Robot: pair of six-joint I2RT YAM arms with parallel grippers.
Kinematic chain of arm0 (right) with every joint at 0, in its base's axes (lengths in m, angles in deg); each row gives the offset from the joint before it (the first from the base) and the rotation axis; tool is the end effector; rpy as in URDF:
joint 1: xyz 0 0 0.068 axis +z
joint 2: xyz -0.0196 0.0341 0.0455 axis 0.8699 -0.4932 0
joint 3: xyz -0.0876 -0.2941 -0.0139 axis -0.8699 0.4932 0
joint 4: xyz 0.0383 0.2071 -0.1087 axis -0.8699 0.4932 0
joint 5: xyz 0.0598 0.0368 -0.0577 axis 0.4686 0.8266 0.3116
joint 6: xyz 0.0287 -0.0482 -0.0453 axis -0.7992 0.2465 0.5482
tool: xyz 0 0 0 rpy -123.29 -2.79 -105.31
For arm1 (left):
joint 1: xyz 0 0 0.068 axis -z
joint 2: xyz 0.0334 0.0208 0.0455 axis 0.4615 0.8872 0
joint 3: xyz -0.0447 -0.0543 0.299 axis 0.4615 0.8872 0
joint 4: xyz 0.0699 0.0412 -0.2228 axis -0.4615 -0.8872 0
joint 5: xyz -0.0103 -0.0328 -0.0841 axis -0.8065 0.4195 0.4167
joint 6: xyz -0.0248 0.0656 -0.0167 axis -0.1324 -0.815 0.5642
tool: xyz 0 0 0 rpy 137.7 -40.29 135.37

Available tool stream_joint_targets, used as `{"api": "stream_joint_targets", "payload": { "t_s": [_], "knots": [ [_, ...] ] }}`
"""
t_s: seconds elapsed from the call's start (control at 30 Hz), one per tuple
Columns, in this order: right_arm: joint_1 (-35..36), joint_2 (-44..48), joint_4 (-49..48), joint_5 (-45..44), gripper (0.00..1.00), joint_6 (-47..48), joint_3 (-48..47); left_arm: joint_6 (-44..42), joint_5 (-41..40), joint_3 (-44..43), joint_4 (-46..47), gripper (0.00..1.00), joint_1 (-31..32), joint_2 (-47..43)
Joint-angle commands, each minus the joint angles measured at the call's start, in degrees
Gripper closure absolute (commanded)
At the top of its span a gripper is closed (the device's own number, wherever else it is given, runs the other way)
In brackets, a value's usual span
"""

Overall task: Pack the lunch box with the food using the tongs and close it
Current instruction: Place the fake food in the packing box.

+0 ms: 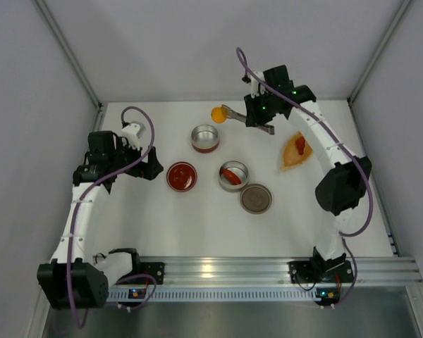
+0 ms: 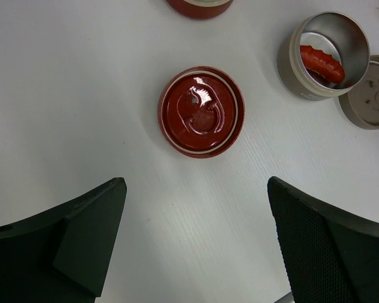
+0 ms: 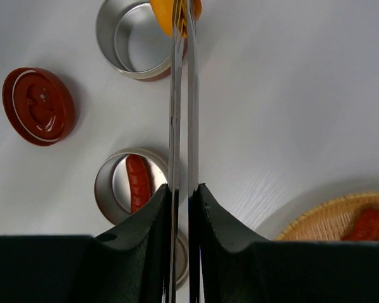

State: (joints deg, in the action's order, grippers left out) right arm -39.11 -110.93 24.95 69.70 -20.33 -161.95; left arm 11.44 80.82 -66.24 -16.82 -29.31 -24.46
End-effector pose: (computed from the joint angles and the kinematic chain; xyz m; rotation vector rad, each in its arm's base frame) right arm 0.3813 0.1654 0.3898 -0.6625 2.2863 0.4466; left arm 0.2014 -0.0226 0.3430 0.4150 2.1770 -0.4676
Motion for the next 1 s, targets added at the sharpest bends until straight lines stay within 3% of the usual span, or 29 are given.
{"api": "stream_joint_targets", "payload": {
  "t_s": [0.0,0.83,0.97],
  "knots": [
    [3.17,-3.26,-2.19,1.32,0.92,-0.84,-4.40,1.36,1.22,-0.13,3.90,0.02,0.07,-0.78],
    [9.33,-16.97,-3.60,0.79,0.84,-1.28,-9.41,0.22,-0.63,5.32,7.33,0.02,0.07,1.16],
    [9.51,-17.50,-3.60,0.79,0.66,-1.28,-9.68,0.05,-1.24,5.76,7.68,0.02,0.07,1.42]
  ]
}}
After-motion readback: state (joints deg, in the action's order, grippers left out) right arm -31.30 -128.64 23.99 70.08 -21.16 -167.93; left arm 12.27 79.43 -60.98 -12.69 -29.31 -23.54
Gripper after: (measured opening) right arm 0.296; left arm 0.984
